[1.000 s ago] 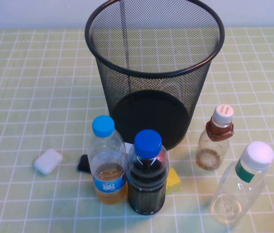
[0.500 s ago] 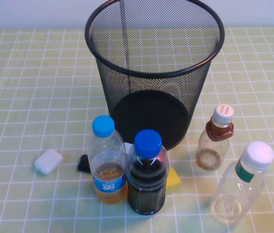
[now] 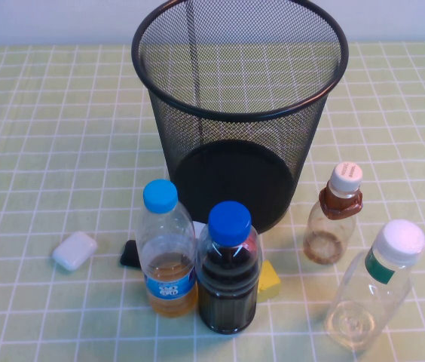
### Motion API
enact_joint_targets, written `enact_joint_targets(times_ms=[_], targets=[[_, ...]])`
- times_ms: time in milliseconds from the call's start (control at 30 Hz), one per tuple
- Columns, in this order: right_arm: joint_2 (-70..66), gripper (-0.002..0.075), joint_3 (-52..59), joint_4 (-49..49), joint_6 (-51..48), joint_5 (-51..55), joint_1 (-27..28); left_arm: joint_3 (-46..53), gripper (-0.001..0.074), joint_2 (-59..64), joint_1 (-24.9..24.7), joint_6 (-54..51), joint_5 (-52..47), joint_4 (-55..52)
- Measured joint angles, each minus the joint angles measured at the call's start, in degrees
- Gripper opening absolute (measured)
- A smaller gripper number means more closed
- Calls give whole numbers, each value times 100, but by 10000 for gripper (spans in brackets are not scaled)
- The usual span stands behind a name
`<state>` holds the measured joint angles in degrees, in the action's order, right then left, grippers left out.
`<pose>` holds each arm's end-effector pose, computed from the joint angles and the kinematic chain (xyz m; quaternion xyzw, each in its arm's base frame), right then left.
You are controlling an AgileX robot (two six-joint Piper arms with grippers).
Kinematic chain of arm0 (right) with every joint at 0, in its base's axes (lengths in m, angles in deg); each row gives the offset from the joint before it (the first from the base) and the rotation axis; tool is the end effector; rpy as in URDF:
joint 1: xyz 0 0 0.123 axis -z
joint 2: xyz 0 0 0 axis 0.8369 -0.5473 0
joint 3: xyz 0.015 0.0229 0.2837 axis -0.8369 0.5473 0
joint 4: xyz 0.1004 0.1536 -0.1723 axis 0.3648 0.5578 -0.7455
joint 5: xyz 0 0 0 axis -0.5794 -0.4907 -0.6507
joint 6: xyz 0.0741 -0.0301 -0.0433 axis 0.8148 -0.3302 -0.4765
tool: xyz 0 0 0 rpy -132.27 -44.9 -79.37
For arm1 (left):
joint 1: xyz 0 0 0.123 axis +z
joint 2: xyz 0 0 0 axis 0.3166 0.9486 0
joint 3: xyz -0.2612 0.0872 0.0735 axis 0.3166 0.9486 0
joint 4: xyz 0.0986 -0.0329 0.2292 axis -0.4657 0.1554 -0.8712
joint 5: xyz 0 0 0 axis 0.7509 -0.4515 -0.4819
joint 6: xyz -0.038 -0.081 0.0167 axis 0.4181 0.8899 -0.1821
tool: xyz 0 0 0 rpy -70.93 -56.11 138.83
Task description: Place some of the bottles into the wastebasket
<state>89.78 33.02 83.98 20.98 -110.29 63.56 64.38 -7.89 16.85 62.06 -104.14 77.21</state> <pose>0.0101 -0.0089 0.2861 0.0918 0.2751 0.0497 0.9557 0.0531 -0.0005 0.1728 0.0177 0.7979 0.0031 0.6026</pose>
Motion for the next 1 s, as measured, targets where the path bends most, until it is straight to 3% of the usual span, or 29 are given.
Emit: enact_joint_targets(times_ms=[100,333,467,633,767,900,1000], targets=[[-12,-7,-671,-197,631,720,0,0,2,0,0,0,0,0],[-715,-7,-3132,-1226,1233,4368,0,0,2,0,0,0,0,0],[-1677,-7,-4439,-1226,1161,6712,0,0,2,0,0,0,0,0],[-2693,-7,-5356,-1233,90,7970,0,0,1,0,0,0,0,0],[-3066,-7,-5415,-271,-249,8147,0,0,2,0,0,0,0,0],[-3725,-7,-5792,1050,-1700,9365,-186,0,1,0,0,0,0,0],[-4488,-7,-6408,1271,-1714,10438,-527,0,1,0,0,0,0,0]])
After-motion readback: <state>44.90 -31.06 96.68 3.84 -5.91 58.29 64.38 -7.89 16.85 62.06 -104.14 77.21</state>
